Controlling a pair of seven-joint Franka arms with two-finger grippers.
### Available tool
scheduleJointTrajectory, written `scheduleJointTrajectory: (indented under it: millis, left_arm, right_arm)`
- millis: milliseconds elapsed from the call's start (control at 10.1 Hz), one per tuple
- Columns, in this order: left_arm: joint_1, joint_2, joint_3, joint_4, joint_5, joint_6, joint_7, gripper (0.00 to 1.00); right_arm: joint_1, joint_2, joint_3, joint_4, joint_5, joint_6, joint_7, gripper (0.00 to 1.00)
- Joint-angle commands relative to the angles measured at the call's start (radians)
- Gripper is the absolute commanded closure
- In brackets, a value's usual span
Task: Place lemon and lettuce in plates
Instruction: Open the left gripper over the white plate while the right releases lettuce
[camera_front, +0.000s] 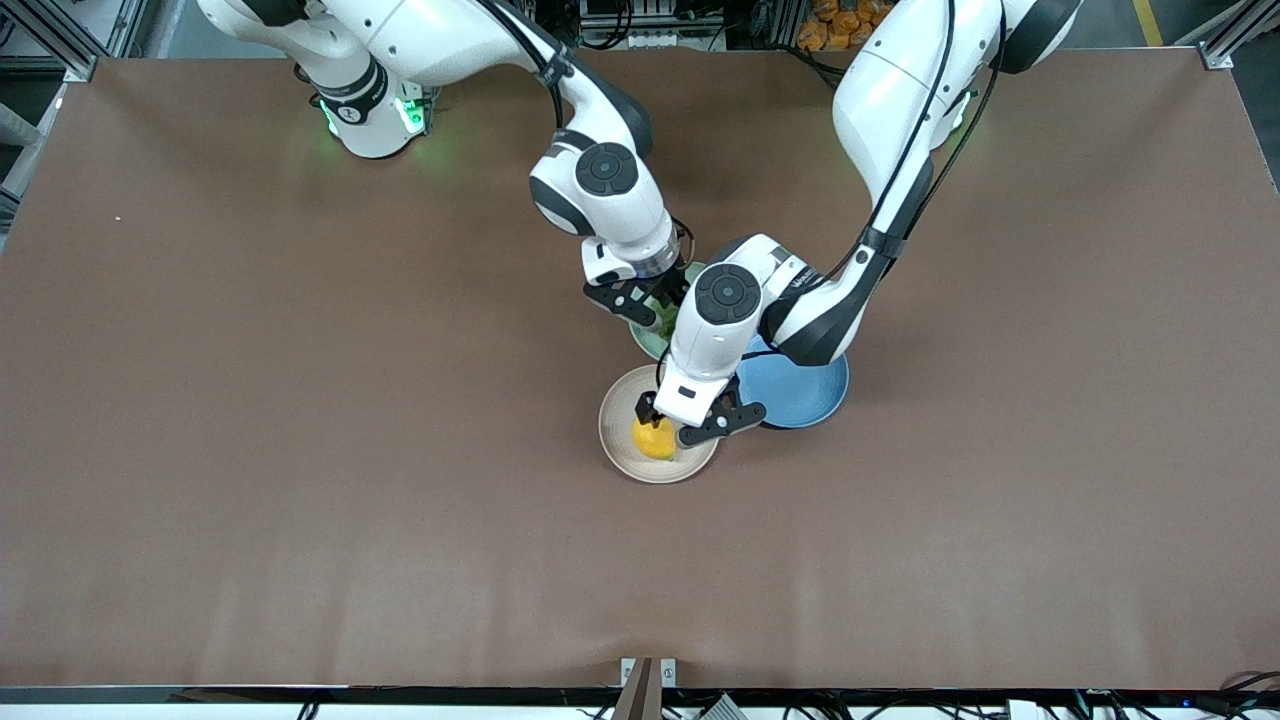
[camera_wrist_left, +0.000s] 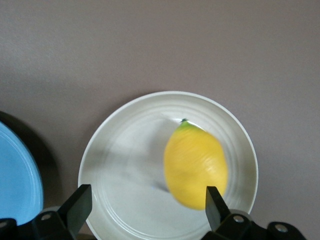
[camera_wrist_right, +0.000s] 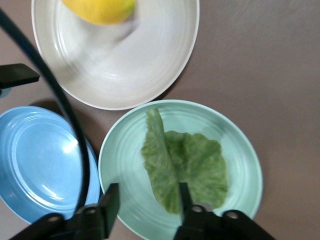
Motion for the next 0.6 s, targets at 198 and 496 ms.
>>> scheduleJointTrajectory:
  millis: [198,496]
  left_arm:
    - [0.102,-0.059,0.007,-0.021,0.033,-0.05,0.052,0.0]
    - [0.202,-0.103,0.005,-0.047,0.033,-0.104,0.156,0.0]
  right_arm:
    - [-0.014,-0.116,-0.001,0.181,-0.015,-0.493,-0.184,0.0]
    - [-0.121,-0.221,-0.007,0.237,-0.008,-0.711,-0.464,0.0]
